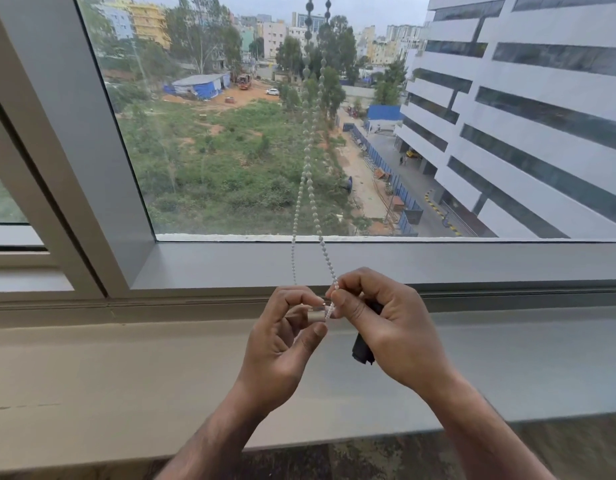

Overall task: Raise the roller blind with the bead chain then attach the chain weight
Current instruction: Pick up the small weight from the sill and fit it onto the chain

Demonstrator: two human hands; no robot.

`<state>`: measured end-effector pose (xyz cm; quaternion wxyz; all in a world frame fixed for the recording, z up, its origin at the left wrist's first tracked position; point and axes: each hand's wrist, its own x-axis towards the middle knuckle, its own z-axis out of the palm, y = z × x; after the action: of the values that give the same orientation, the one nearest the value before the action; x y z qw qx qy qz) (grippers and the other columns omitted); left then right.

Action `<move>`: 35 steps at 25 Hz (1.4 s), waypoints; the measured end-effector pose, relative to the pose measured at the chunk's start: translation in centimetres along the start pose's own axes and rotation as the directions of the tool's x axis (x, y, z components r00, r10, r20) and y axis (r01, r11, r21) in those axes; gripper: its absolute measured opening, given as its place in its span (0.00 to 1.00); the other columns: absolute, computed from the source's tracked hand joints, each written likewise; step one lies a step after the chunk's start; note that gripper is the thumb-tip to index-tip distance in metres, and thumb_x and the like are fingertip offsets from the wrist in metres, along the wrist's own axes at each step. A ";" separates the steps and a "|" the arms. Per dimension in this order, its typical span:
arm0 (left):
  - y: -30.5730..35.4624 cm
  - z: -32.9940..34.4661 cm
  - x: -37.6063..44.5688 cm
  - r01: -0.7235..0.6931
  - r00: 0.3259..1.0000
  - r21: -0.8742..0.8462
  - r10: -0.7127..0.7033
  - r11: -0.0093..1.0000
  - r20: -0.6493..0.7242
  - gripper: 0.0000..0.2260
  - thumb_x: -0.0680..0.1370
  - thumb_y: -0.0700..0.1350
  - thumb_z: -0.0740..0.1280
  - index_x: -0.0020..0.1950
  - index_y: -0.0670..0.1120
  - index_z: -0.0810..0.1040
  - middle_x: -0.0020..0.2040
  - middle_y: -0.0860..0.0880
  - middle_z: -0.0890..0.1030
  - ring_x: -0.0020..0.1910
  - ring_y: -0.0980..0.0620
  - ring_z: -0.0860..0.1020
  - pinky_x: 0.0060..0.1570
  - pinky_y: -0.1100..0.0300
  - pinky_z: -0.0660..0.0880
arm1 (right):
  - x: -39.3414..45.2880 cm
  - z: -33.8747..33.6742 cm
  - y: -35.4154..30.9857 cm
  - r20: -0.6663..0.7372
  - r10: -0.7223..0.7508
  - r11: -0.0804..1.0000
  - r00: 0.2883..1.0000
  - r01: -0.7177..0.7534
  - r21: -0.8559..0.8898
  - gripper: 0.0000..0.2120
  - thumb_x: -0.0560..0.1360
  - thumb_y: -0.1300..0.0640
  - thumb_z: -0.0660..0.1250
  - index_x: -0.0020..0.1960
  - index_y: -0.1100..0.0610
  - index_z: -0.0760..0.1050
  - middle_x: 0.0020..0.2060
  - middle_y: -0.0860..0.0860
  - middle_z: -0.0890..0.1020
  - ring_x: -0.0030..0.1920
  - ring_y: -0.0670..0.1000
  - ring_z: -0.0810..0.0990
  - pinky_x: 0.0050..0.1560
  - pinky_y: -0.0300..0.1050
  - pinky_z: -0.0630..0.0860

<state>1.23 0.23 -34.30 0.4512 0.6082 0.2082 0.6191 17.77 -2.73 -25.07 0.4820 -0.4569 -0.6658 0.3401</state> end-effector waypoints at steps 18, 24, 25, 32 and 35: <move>0.7 -0.7 -0.2 0.046 0.999 0.174 -0.048 0.984 0.005 0.13 0.78 0.37 0.71 0.58 0.52 0.79 0.55 0.50 0.78 0.49 0.35 0.75 0.47 0.54 0.75 | -0.5 1.5 2.3 -0.201 0.423 0.836 0.884 -0.295 0.464 0.20 0.74 0.35 0.68 0.45 0.51 0.83 0.27 0.47 0.76 0.22 0.44 0.72 0.22 0.37 0.67; 0.9 -1.4 0.0 0.092 0.996 0.140 -0.093 0.986 0.001 0.13 0.77 0.38 0.72 0.58 0.52 0.80 0.55 0.52 0.79 0.46 0.49 0.75 0.48 0.59 0.75 | -1.8 1.9 4.4 0.078 0.654 0.407 0.753 -0.436 0.803 0.09 0.74 0.53 0.72 0.47 0.59 0.80 0.35 0.53 0.80 0.31 0.49 0.73 0.24 0.37 0.68; 0.9 -1.4 0.0 0.100 0.995 0.124 -0.101 0.987 0.000 0.12 0.77 0.39 0.72 0.58 0.52 0.80 0.55 0.52 0.79 0.47 0.51 0.75 0.48 0.60 0.75 | -2.0 1.8 4.3 0.093 0.611 0.415 0.786 -0.418 0.808 0.07 0.74 0.57 0.72 0.49 0.60 0.80 0.37 0.54 0.80 0.33 0.49 0.73 0.27 0.38 0.70; 1.4 -1.2 0.1 0.106 0.994 0.090 -0.107 0.990 0.014 0.12 0.76 0.39 0.73 0.57 0.51 0.81 0.49 0.40 0.79 0.44 0.50 0.77 0.46 0.62 0.76 | -2.9 2.4 3.7 -0.013 0.448 0.678 0.894 -0.330 0.657 0.13 0.80 0.72 0.62 0.59 0.64 0.81 0.47 0.55 0.87 0.40 0.48 0.79 0.39 0.40 0.77; 1.5 -1.2 0.1 0.106 0.994 0.077 -0.107 0.991 0.008 0.11 0.76 0.42 0.73 0.57 0.51 0.82 0.52 0.40 0.81 0.49 0.33 0.77 0.50 0.56 0.77 | -3.3 2.7 3.4 -0.072 0.397 0.763 0.915 -0.285 0.581 0.12 0.80 0.70 0.65 0.57 0.60 0.82 0.47 0.54 0.87 0.41 0.48 0.80 0.40 0.40 0.78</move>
<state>-0.38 -0.09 -33.26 0.4612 0.6167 0.2611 0.5821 16.52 -4.65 -29.99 0.5852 -0.4400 -0.3928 0.5564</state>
